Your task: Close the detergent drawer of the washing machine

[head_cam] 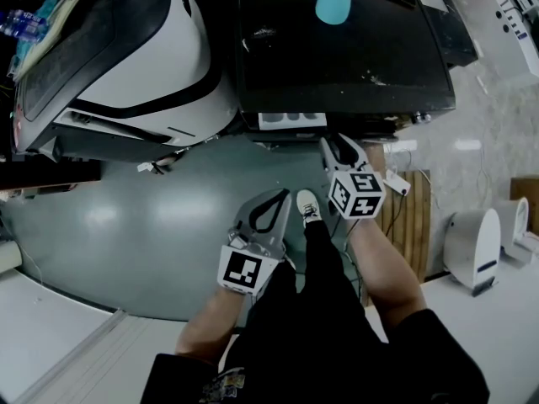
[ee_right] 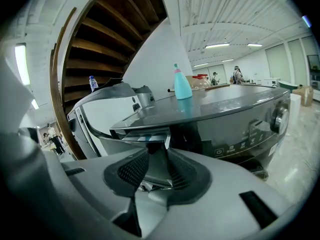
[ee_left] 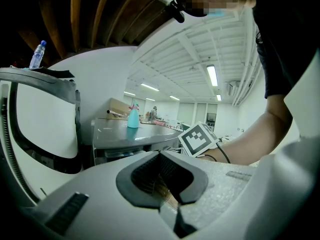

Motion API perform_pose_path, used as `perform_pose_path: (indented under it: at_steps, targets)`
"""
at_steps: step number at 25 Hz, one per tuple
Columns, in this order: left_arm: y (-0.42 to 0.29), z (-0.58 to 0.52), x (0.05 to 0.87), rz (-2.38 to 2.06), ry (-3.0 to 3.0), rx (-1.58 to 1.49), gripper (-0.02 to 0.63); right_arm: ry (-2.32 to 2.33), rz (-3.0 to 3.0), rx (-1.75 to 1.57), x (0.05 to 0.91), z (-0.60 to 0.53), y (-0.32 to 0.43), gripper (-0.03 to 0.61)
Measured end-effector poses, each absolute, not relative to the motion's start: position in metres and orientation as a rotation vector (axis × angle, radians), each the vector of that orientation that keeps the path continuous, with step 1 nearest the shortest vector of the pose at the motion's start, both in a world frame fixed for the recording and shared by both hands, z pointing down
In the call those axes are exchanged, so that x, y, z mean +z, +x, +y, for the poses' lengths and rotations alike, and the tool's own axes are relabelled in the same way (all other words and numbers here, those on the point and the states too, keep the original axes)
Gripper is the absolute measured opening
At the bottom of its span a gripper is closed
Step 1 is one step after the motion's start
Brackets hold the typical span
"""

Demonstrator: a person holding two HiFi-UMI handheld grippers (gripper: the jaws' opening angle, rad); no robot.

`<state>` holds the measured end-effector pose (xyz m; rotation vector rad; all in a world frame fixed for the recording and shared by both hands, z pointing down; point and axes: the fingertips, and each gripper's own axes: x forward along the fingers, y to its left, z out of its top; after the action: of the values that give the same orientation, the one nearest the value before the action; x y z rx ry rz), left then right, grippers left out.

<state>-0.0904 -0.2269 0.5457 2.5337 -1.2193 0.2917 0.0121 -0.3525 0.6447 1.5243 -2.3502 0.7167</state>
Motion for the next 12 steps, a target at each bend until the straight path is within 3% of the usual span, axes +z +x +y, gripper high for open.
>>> perform_pose_path:
  at_steps: [12]
  targets:
    - [-0.084, -0.256, 0.549, -1.238, 2.52, 0.286, 0.003, 1.53, -2.353, 0.722, 0.645, -0.378, 0.01, 0.118]
